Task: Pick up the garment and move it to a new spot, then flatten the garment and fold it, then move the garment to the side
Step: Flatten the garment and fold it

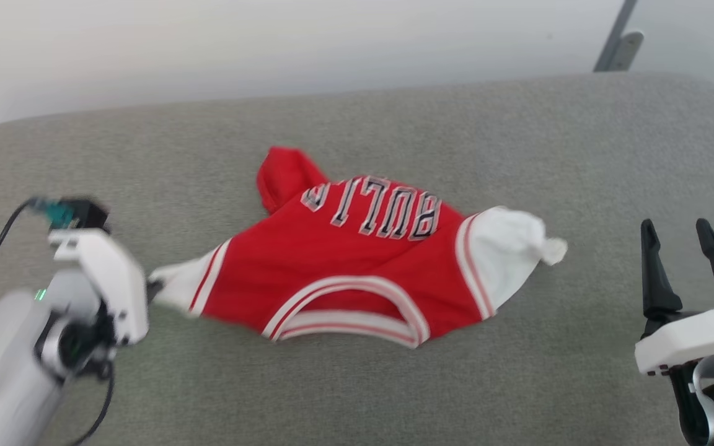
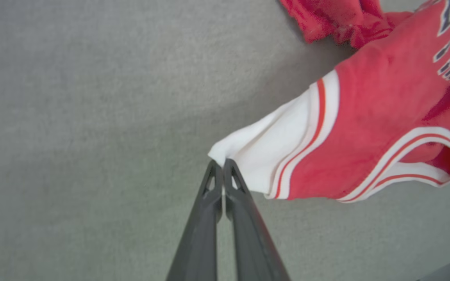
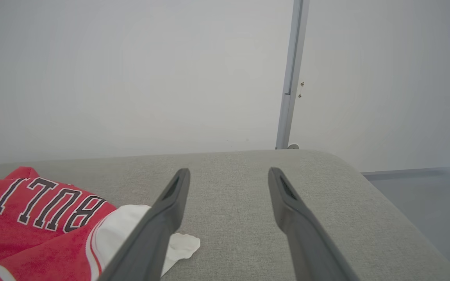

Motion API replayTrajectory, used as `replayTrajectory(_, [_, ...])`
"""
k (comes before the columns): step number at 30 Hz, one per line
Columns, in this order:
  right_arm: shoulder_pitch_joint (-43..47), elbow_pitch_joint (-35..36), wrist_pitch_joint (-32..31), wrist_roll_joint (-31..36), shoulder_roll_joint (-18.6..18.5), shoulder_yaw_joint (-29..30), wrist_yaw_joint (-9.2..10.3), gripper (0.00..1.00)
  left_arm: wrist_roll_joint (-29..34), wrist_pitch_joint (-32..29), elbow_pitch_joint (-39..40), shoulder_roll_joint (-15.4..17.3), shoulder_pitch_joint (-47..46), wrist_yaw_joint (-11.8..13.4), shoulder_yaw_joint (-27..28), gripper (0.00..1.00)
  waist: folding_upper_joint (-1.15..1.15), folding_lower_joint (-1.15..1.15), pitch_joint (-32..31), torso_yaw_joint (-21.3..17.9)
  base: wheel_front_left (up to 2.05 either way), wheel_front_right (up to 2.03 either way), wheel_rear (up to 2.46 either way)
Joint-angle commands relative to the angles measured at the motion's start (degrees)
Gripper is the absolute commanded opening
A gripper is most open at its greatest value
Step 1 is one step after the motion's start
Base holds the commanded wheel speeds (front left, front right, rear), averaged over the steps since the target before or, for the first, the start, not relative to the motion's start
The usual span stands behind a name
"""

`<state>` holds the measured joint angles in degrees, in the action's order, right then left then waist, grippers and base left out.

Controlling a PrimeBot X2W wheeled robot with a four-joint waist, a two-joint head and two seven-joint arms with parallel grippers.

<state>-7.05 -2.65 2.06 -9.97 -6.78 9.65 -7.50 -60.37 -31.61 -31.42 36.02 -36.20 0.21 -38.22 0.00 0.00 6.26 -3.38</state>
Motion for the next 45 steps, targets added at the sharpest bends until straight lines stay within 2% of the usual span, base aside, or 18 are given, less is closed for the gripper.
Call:
replayTrajectory(1, [0.7, 0.2, -0.1, 0.3, 0.3, 0.2, 0.02, 1.0, -0.5, 0.0, 1.9, 1.0, 2.1, 1.1, 0.4, 0.0, 0.0, 0.0, -0.7, 0.8, 0.0, 0.0, 0.0])
replayTrajectory(7, [1.9, 1.0, -1.3, 0.1, 0.5, 0.5, 0.02, 1.0, -3.4, 0.4, 16.4, 7.0, 15.5, 9.6, 2.5, 0.0, 0.0, 0.0, -0.8, 1.6, 0.0, 0.0, 0.0])
replayTrajectory(12, [2.1, 1.2, -1.6, -0.3, 0.7, 0.9, 0.02, 1.0, -6.1, 0.5, 22.3, 7.7, 21.9, 13.5, 3.2, 0.0, 0.0, 0.0, -0.1, 2.2, 0.0, 0.0, 0.0])
replayTrajectory(13, [1.9, 1.1, -1.6, -0.3, 0.8, 0.9, 0.02, 1.0, -5.7, 0.7, 22.7, 7.8, 22.3, 13.9, 3.2, 0.26, 0.0, 0.0, 0.0, 2.3, 0.0, 0.0, 0.0])
replayTrajectory(14, [1.7, 1.0, -1.6, -0.3, 0.9, 0.9, 0.02, 1.0, -5.8, 0.4, 23.0, 7.8, 22.5, 14.0, 3.0, 0.43, 0.0, 0.0, 0.1, 2.3, 0.0, 0.0, 0.0])
replayTrajectory(15, [1.6, 0.9, -1.6, -0.4, 0.9, 0.8, 0.02, 1.0, -6.2, 0.1, 23.2, 7.6, 22.5, 13.9, 3.0, 0.56, 0.0, 0.0, 0.2, 2.4, 0.0, 0.0, 0.0])
replayTrajectory(16, [1.4, 0.8, -1.7, -0.4, 1.0, 0.8, 0.02, 1.0, -6.4, -0.2, 23.3, 7.6, 22.2, 14.0, 3.1, 1.0, 0.0, 0.0, 0.2, 2.5, 0.0, 0.0, 0.0])
replayTrajectory(27, [0.4, 0.5, -1.1, -0.9, 0.9, 0.5, 0.02, 1.0, -6.4, -7.4, 25.0, 10.8, 13.9, 16.3, 4.5, 1.0, 0.0, 0.0, 1.0, 1.4, 0.0, 0.0, 0.0])
replayTrajectory(37, [-1.3, 0.8, -1.1, -1.8, 0.0, 0.0, 0.02, 1.0, -7.2, -14.8, 17.5, 6.8, 8.6, 15.9, 0.8, 1.0, 0.0, 0.0, 3.6, -0.3, 0.0, 0.0, 0.0])
replayTrajectory(42, [-1.6, 1.2, -1.2, -2.1, -0.1, 0.0, 0.02, 1.0, -6.6, -13.9, 13.3, 4.7, 8.5, 14.7, -0.3, 1.0, 0.0, 0.0, 4.8, -1.0, 0.0, 0.0, 0.0])
replayTrajectory(43, [-1.6, 1.2, -1.3, -2.2, -0.2, 0.0, 0.02, 1.0, -6.1, -13.3, 12.3, 4.5, 8.5, 14.3, -0.6, 0.91, 0.0, 0.0, 4.9, -1.0, 0.0, 0.0, 0.0])
replayTrajectory(44, [-1.6, 1.3, -1.3, -2.2, -0.2, 0.1, 0.02, 1.0, -5.7, -12.2, 11.2, 4.1, 8.5, 13.6, -0.6, 0.26, 0.0, 0.0, 5.1, -1.1, 0.0, 0.0, 0.0])
replayTrajectory(45, [-1.6, 1.4, -1.3, -2.3, -0.3, 0.1, 0.02, 1.0, -5.7, -11.2, 10.0, 3.6, 8.5, 12.9, -0.4, 0.0, 0.0, 0.0, 5.2, -1.1, 0.0, 0.0, 0.0])
